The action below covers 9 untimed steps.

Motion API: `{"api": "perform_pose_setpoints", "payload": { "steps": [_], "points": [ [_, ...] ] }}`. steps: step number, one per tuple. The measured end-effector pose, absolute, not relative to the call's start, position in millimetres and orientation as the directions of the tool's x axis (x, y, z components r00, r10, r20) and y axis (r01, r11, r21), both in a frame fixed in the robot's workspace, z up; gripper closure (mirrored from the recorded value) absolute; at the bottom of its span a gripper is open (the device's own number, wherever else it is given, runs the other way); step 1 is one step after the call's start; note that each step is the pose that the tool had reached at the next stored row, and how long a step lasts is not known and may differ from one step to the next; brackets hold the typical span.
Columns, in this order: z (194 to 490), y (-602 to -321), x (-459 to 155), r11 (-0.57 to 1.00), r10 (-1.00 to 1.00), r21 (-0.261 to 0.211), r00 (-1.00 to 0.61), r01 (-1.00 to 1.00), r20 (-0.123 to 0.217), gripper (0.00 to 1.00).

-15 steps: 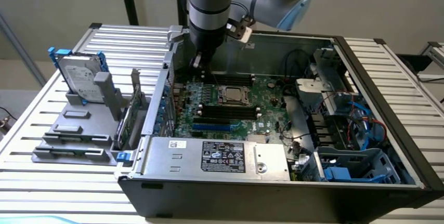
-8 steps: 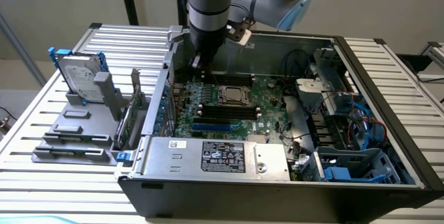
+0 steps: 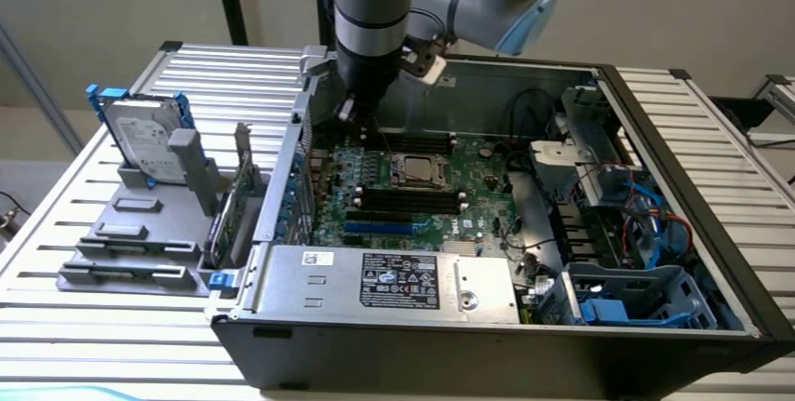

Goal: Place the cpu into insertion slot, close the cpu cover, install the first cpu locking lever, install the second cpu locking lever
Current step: 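Install the first cpu locking lever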

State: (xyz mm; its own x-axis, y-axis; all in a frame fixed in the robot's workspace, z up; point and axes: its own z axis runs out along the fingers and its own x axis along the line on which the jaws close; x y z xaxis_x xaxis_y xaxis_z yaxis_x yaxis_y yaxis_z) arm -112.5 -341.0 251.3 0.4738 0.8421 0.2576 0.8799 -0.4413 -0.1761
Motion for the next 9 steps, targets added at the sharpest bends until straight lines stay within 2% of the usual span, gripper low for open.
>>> {"api": "perform_pose_setpoints", "payload": {
  "steps": [6,9],
  "points": [
    [250.0,-341.1,-112.4,-0.502,0.805,-0.18,0.533,0.846,0.261,0.89],
    [249.4,-341.1,-112.5,-0.521,0.781,-0.195,0.556,0.831,0.283,0.89]
  ]
}}
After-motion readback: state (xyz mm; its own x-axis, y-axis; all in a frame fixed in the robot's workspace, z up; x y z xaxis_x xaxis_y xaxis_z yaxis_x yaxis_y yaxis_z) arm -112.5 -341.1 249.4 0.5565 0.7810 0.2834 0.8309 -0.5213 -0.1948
